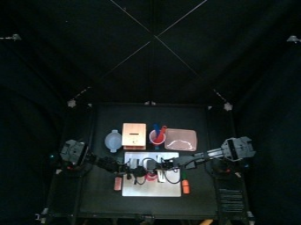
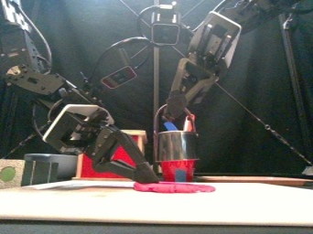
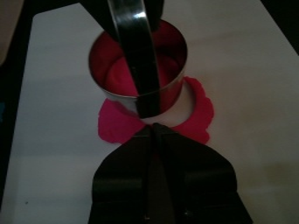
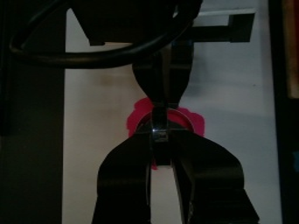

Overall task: Get the cutter from the drawer then cut the dough then place the extra dough in the bowl
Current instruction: Place the extra dough in the bowl

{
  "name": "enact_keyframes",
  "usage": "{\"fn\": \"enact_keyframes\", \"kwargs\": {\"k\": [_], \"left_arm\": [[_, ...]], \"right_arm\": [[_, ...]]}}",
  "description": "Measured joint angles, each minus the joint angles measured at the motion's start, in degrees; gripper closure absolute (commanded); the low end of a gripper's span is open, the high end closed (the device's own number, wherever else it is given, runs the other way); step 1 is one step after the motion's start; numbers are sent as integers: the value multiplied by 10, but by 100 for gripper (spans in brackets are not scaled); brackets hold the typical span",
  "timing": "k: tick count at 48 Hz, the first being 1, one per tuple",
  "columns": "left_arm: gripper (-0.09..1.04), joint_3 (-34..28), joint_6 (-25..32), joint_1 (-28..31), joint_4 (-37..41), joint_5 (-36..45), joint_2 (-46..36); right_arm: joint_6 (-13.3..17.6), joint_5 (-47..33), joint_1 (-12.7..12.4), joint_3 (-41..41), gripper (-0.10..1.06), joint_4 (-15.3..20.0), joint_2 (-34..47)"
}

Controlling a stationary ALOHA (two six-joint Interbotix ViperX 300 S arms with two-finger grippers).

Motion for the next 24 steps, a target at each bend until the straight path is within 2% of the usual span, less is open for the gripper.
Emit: {"fn": "enact_keyframes", "kwargs": {"k": [11, 24], "left_arm": [[40, 2, -1, 1, -18, 19, -15], [40, 55, -1, 0, -55, 28, -66]], "right_arm": [[1, -11, -2, 83, 48, -11, -47], [0, -69, -11, 159, 47, -11, -65]]}}
